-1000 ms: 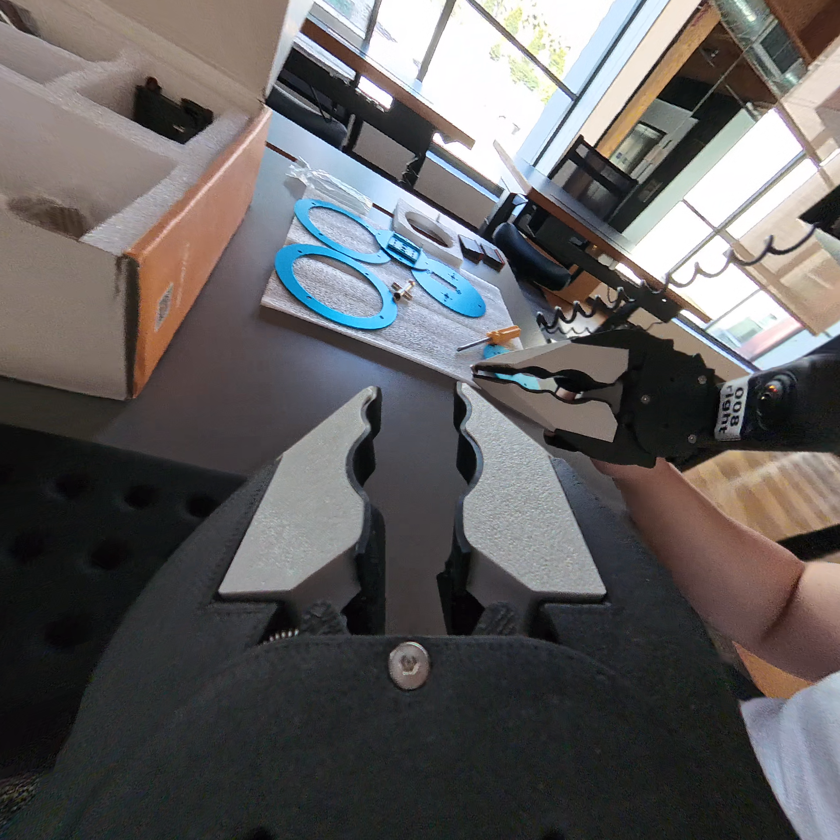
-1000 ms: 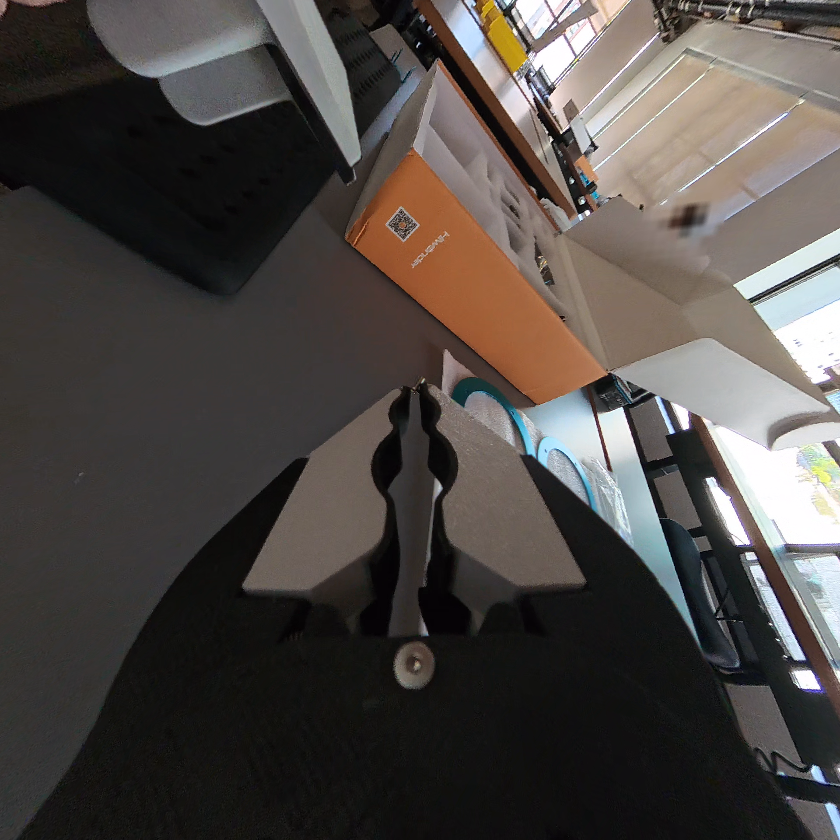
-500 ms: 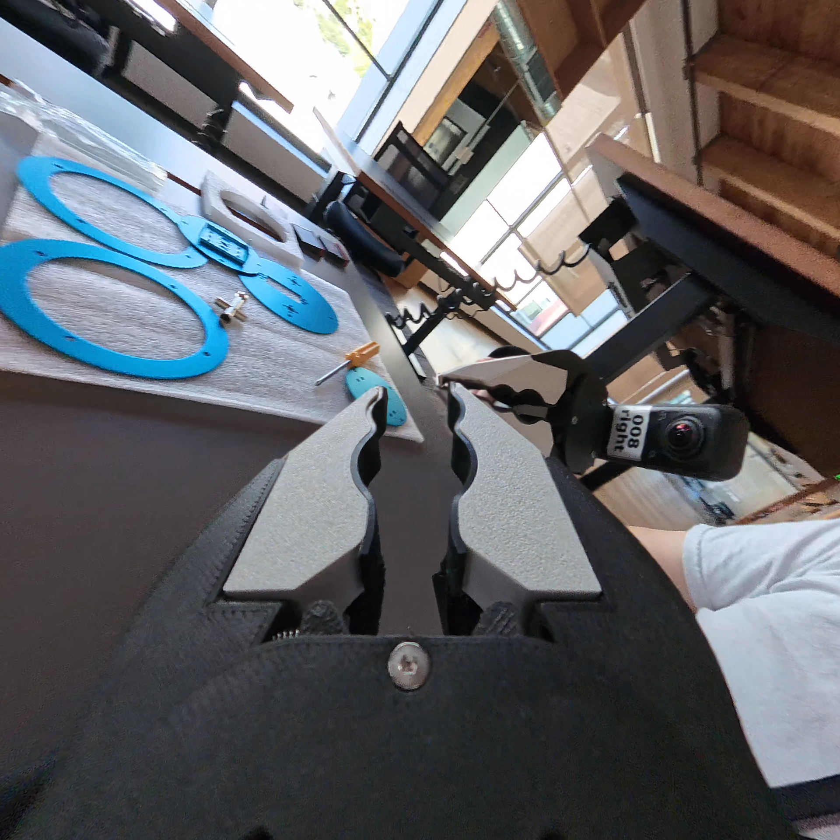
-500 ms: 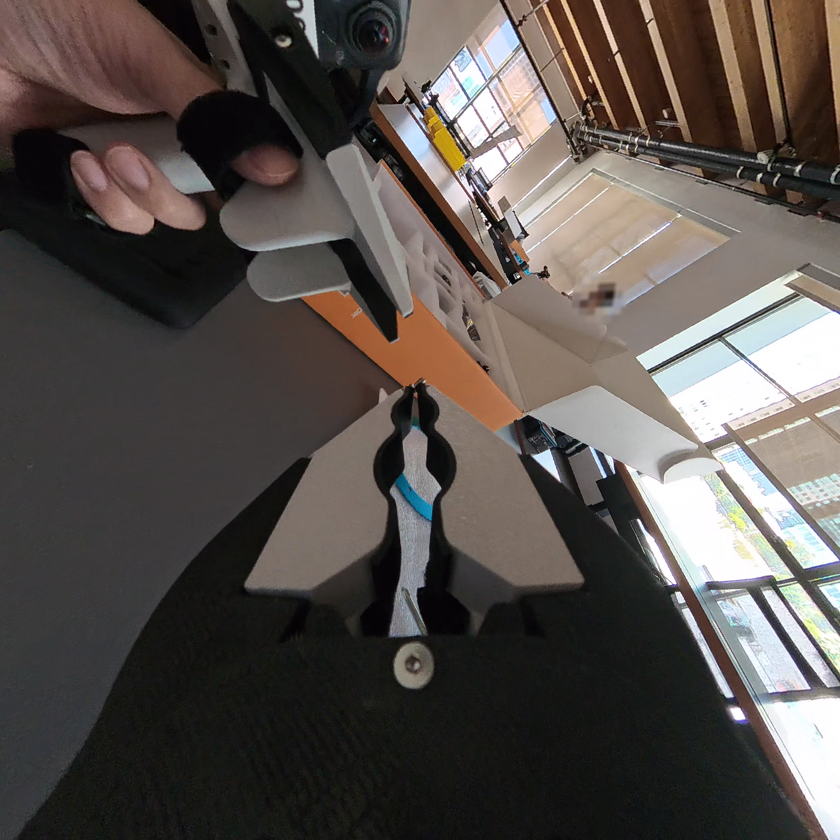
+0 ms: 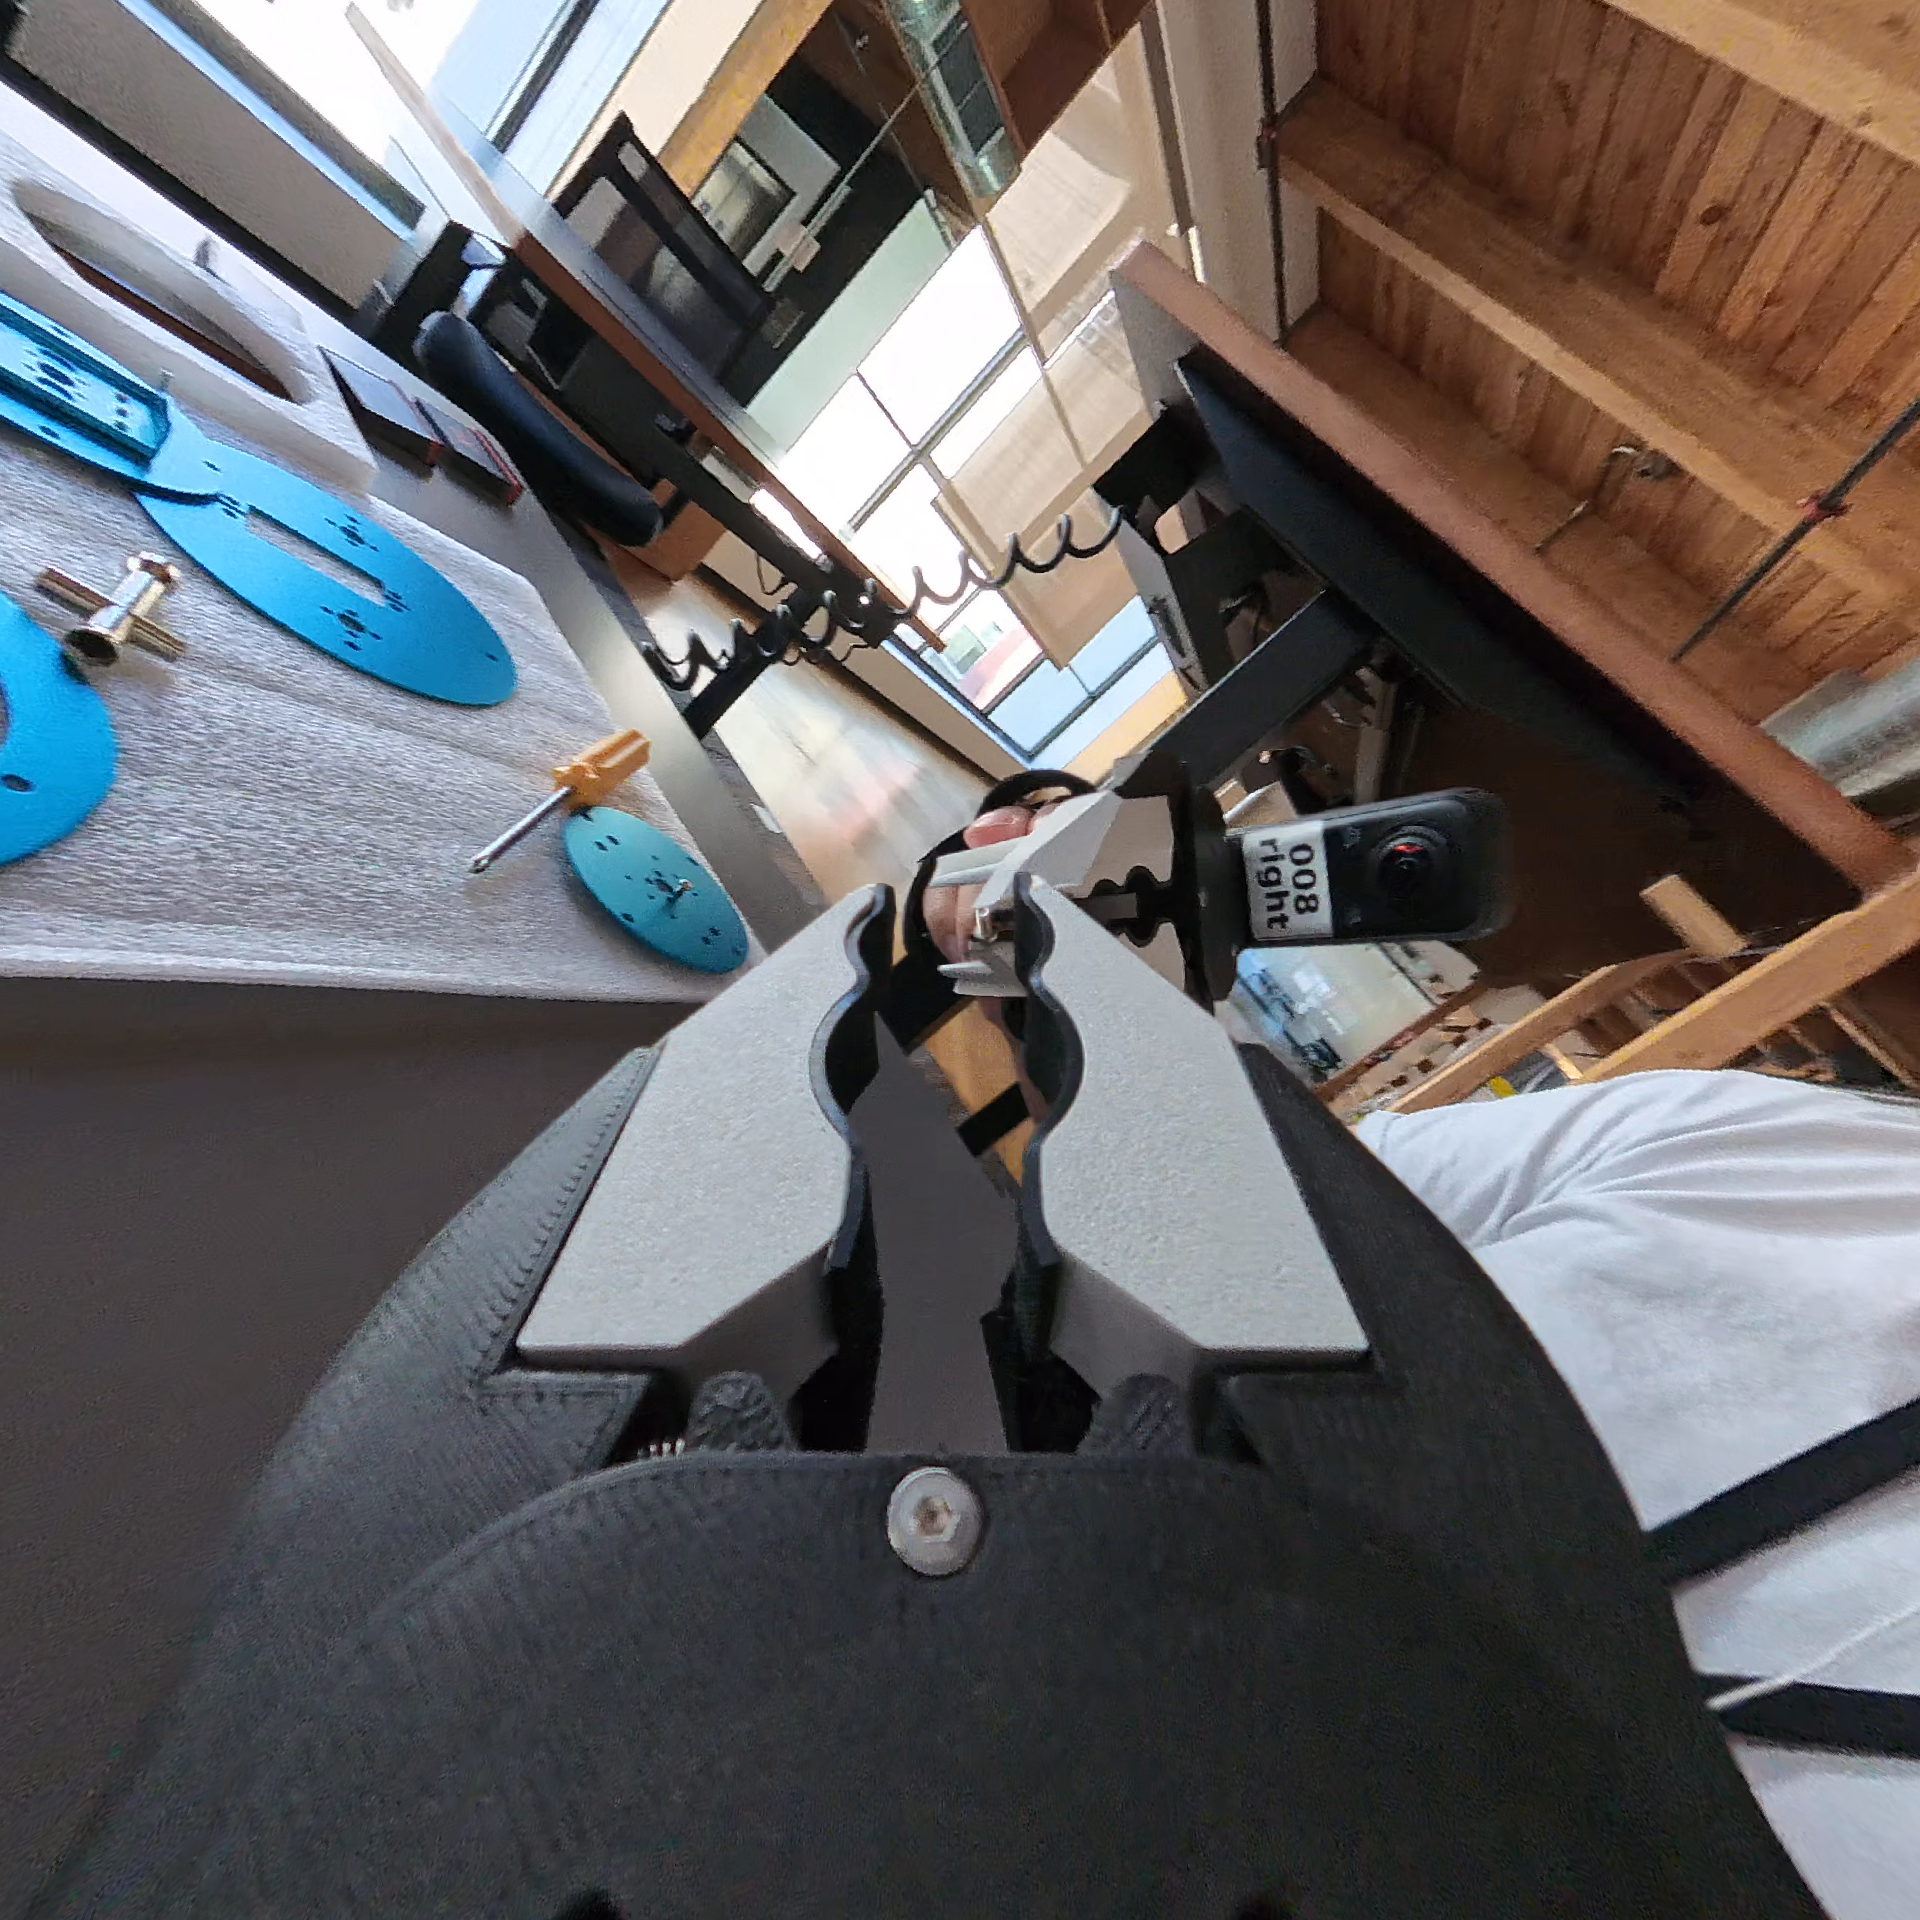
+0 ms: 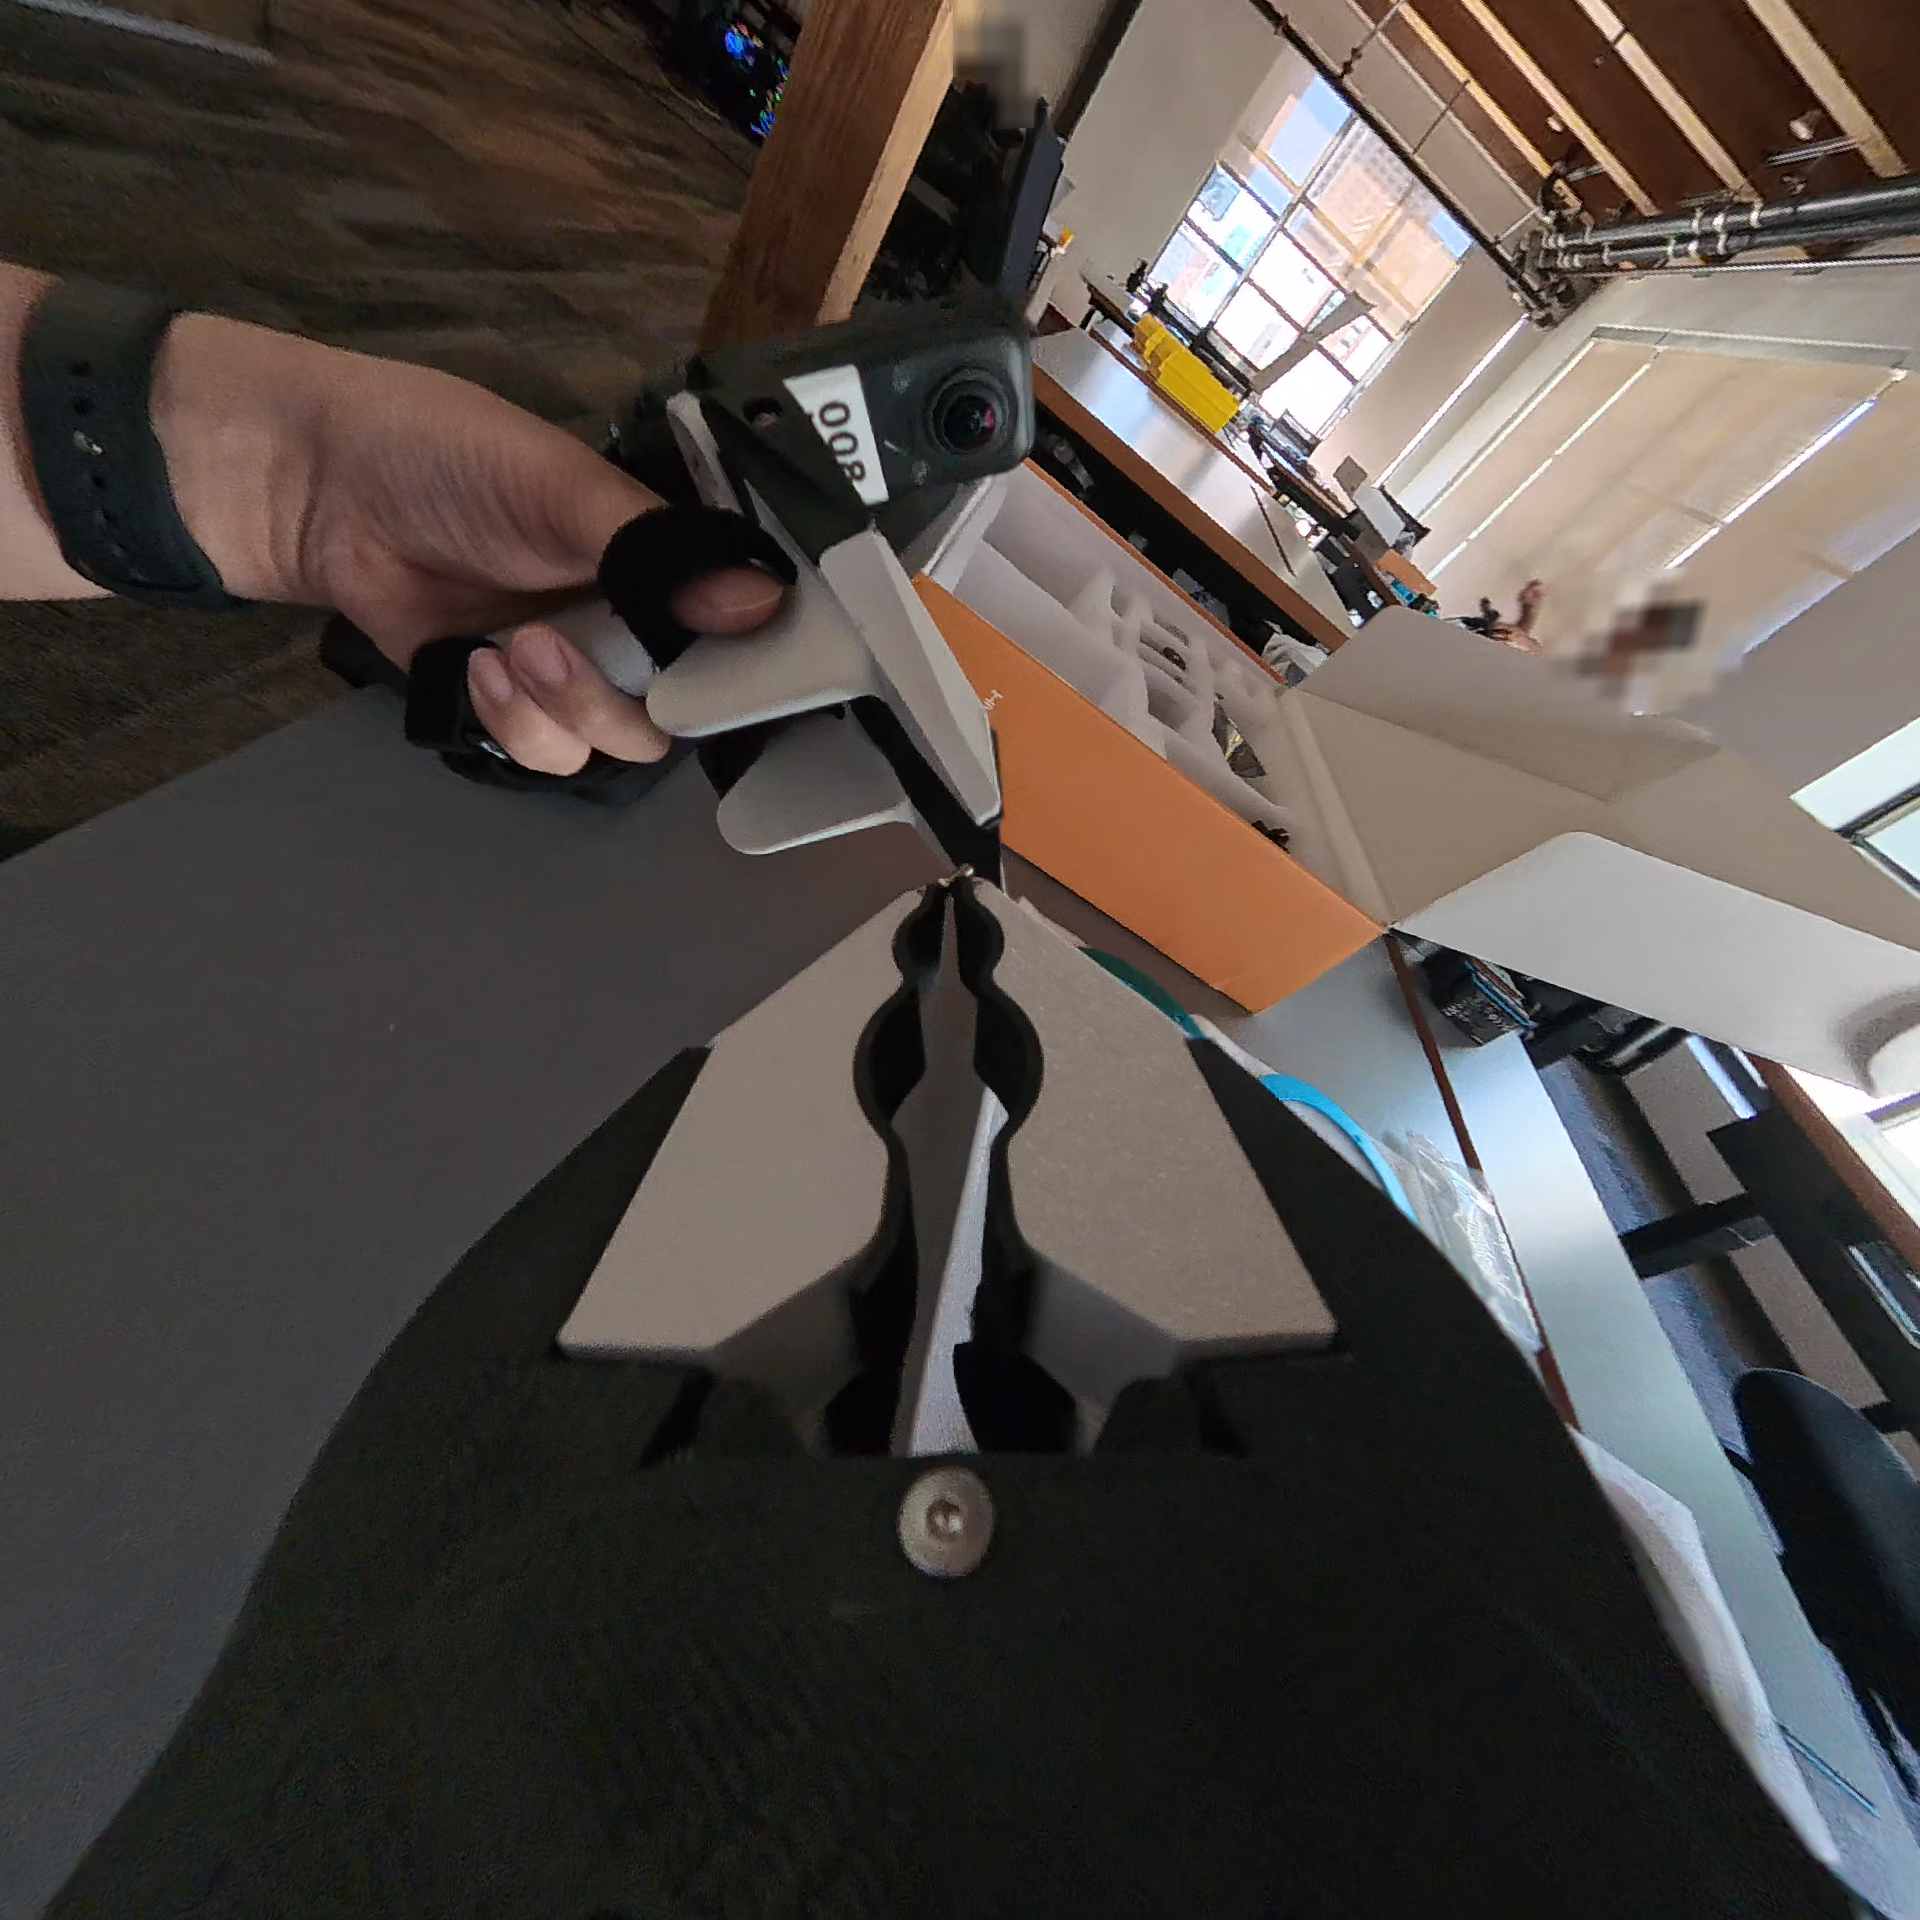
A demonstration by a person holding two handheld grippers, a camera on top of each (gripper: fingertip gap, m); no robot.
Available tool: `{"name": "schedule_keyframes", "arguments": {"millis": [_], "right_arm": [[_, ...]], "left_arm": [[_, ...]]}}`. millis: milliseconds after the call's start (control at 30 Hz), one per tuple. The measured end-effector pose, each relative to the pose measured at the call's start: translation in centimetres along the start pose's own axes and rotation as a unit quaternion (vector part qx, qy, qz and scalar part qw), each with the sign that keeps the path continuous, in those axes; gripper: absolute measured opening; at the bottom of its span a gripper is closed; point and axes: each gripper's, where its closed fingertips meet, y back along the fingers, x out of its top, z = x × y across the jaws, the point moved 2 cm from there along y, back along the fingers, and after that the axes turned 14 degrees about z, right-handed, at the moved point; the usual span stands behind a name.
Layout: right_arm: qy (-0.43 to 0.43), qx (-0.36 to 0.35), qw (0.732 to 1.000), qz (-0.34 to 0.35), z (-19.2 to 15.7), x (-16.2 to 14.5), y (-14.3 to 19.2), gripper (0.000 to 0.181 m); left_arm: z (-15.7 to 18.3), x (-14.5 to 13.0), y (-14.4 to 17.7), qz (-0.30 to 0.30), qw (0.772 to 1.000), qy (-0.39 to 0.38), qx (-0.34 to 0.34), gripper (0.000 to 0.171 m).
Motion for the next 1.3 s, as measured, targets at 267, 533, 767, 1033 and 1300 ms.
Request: {"name": "schedule_keyframes", "arguments": {"millis": [267, 533, 767, 1033, 1300], "right_arm": [[-0.034, 0.010, 0.999, 0.023, 0.3, 0.2, 0.3, 0.000], [-0.053, 0.007, 0.998, 0.027, 0.3, -0.5, 0.3, 0.000], [-0.074, -0.109, 0.991, 0.028, 1.8, -1.0, 1.1, 0.020], [-0.074, -0.017, 0.990, -0.122, 9.0, -9.8, 12.0, 0.022], [-0.212, 0.157, 0.949, -0.170, 10.0, -16.7, 12.8, 0.027]], "left_arm": [[0.4, -0.8, -0.6, -0.014, 0.999, 0.029, -0.023, 0.015], [0.3, -1.2, -0.7, -0.019, 0.999, 0.031, -0.028, 0.001], [0.0, 0.1, -1.3, 0.087, 0.992, 0.094, -0.016, 0.001], [-1.1, -1.2, -1.0, 0.068, 0.993, 0.087, 0.039, 0.000], [-1.6, -0.9, -1.5, 0.066, 0.994, 0.059, 0.059, 0.001]]}}
